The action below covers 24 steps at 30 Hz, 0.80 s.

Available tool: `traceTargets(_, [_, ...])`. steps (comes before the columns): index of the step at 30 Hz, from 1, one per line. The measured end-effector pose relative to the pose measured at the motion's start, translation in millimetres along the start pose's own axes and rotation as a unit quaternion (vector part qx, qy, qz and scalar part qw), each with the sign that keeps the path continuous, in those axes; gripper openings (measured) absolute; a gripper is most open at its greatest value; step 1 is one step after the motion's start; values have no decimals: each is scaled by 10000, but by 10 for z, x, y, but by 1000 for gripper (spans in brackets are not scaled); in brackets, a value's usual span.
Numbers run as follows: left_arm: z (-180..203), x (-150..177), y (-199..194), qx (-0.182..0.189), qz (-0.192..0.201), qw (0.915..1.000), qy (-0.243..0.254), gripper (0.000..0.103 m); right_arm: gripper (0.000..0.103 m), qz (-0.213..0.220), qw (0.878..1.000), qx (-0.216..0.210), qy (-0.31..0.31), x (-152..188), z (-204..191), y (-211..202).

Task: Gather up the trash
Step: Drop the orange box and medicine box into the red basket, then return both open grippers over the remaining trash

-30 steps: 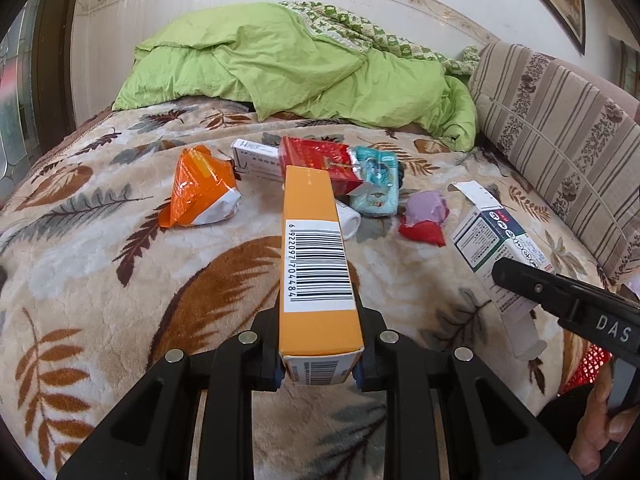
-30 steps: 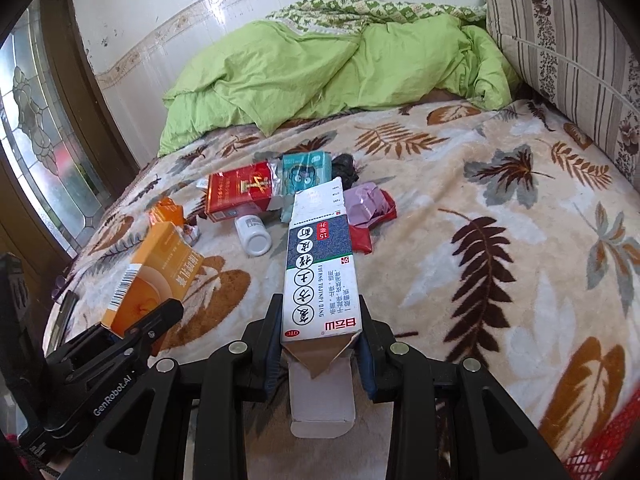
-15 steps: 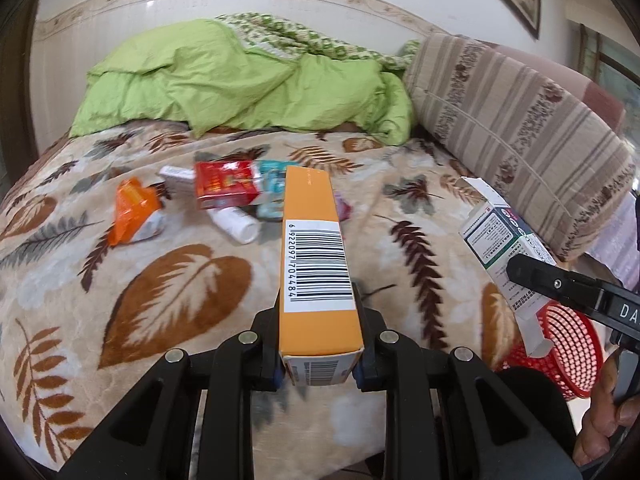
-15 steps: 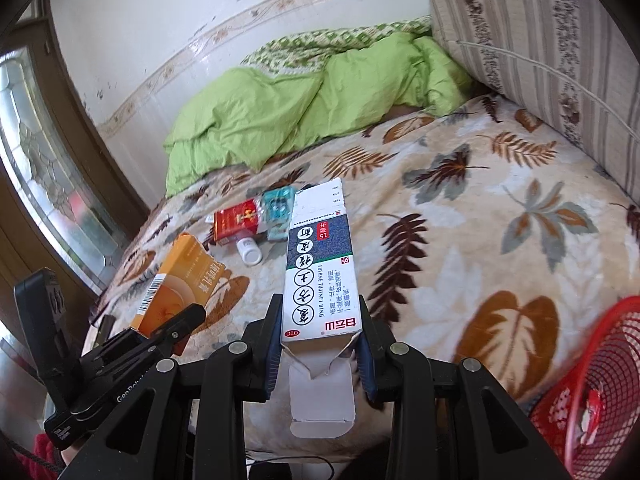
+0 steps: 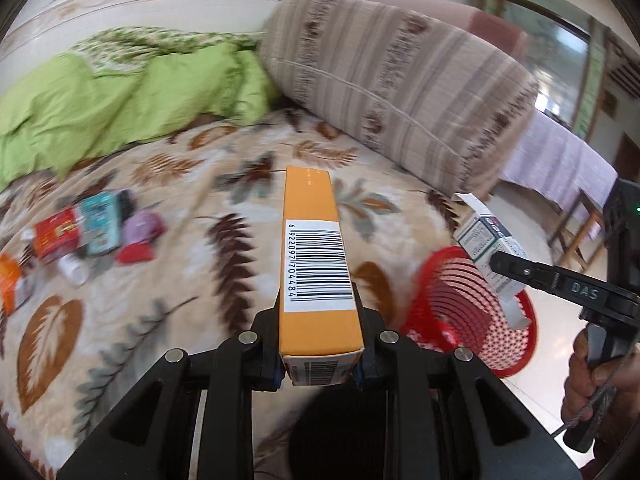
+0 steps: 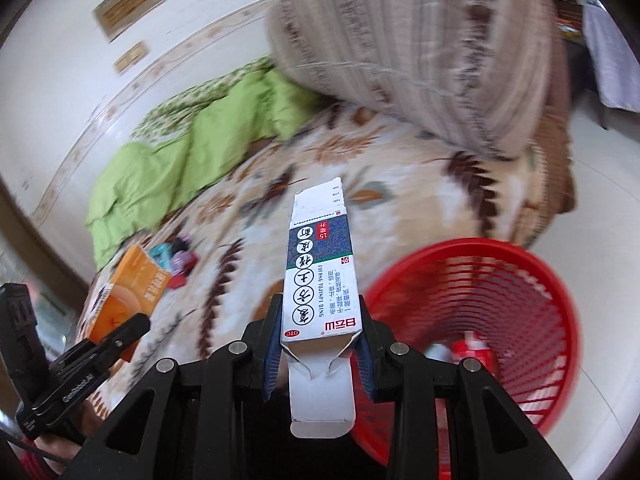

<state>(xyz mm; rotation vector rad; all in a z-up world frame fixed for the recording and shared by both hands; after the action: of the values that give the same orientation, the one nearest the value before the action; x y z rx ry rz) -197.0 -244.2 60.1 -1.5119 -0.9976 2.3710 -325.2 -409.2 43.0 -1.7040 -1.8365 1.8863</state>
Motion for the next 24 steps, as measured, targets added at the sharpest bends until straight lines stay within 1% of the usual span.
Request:
traceTargets(3, [406, -83, 241, 399, -171, 9987, 274, 23, 34, -24, 9991, 294, 298, -16, 415, -34])
traceTargets(6, [722, -143, 449, 730, -317, 9960, 410, 23, 34, -80, 9978, 446, 481, -14, 664, -28])
traceTargets(8, [937, -169, 639, 1040, -499, 9924, 421, 23, 35, -132, 9968, 539, 567, -2, 779, -8])
traceTargets(9, [1000, -172, 711, 1097, -546, 9916, 420, 23, 35, -149, 9964, 580, 593, 3, 812, -3])
traceTargets(10, [1041, -169, 756, 1132, -558, 9911, 423, 26, 35, -151, 9954, 684, 658, -4, 877, 12])
traceTargets(11, [1070, -167, 800, 1163, -601, 9904, 438, 40, 39, -156, 9949, 732, 681, -10, 910, 19])
traceTargets(12, [1096, -167, 846, 1184, -643, 9899, 449, 49, 42, -167, 9944, 786, 693, -15, 943, 25])
traceTargets(13, [1093, -171, 853, 1170, -621, 9903, 431, 54, 46, -158, 9936, 867, 712, -30, 986, 25])
traceTargets(15, [1037, -174, 817, 1176, -564, 9908, 357, 54, 46, -140, 9933, 887, 723, -50, 1028, 16])
traceTargets(18, [893, -175, 755, 1080, -517, 9926, 187, 54, 46, -72, 9935, 911, 683, -110, 986, 13])
traceTargets(21, [648, -162, 644, 903, -448, 9949, -52, 54, 46, -71, 9957, 690, 617, -159, 791, 58])
traceTargets(22, [524, -148, 592, 786, -439, 9958, -151, 54, 46, -70, 9963, 638, 579, -171, 723, 78])
traceTargets(24, [347, -133, 514, 641, -407, 9967, -293, 54, 46, -40, 9979, 460, 457, -201, 511, 104])
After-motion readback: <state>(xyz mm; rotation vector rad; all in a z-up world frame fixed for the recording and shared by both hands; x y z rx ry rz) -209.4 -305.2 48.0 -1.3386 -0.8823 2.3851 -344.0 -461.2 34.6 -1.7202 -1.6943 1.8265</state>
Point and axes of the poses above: each gripper's, at about its wrist camera, not at the fingertips, and y roughly the way its jaws point, z to its right, x to its underside, the point moved 7 cm from there along y, roughly the way its jaws point, and after that the axes turned 12 degrees about x, right-handed, at the moved point
